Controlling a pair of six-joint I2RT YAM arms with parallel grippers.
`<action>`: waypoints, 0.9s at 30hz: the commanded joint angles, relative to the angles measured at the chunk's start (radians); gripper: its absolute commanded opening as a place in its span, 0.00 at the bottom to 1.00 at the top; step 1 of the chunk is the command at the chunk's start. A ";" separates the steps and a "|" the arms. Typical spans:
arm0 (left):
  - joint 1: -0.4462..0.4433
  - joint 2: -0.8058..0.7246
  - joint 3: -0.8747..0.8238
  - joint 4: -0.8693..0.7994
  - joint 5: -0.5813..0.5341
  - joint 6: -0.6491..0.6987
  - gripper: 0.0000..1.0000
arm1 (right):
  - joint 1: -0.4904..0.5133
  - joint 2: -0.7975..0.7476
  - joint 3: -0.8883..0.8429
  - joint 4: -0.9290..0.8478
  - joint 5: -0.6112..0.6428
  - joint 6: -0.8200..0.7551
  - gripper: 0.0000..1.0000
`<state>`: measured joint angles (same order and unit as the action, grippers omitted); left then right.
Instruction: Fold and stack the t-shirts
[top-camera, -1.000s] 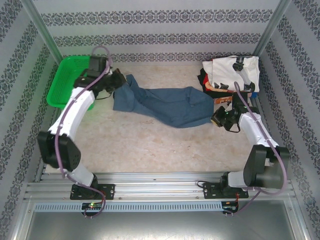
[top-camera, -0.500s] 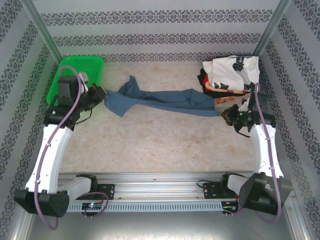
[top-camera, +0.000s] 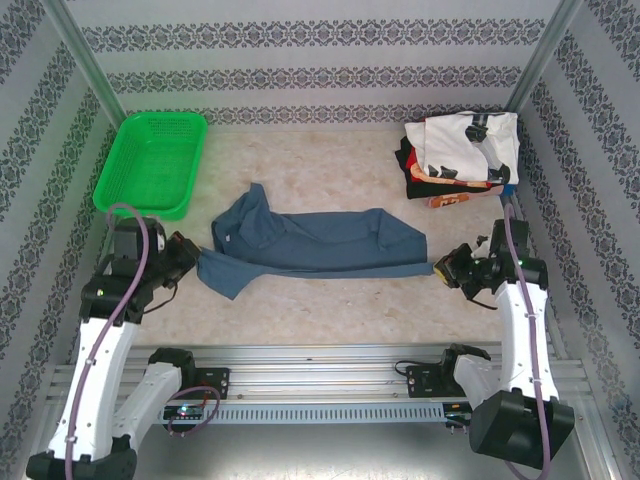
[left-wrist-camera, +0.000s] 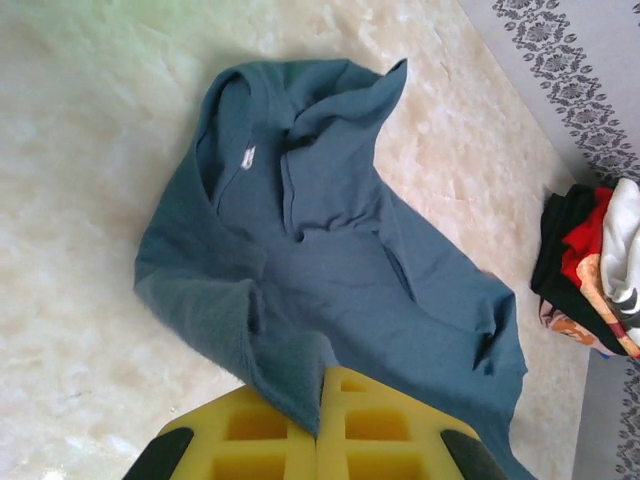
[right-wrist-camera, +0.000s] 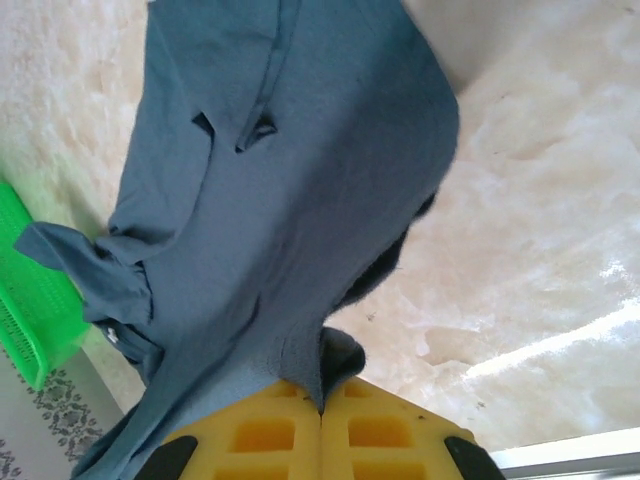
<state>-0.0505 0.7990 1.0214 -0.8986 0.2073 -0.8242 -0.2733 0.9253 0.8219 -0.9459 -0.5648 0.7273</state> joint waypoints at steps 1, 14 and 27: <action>0.006 0.147 0.160 0.152 -0.009 0.085 0.00 | -0.008 0.042 0.045 0.196 -0.079 0.082 0.00; 0.043 1.180 1.626 0.278 0.248 0.156 0.00 | 0.123 0.939 1.372 0.246 -0.149 0.077 0.00; 0.168 1.282 1.777 0.593 0.446 -0.023 0.00 | 0.084 1.173 1.809 0.286 -0.237 0.167 0.00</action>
<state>0.0803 2.0937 2.7728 -0.4103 0.5884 -0.8211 -0.1669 2.1048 2.6373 -0.6994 -0.7616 0.8707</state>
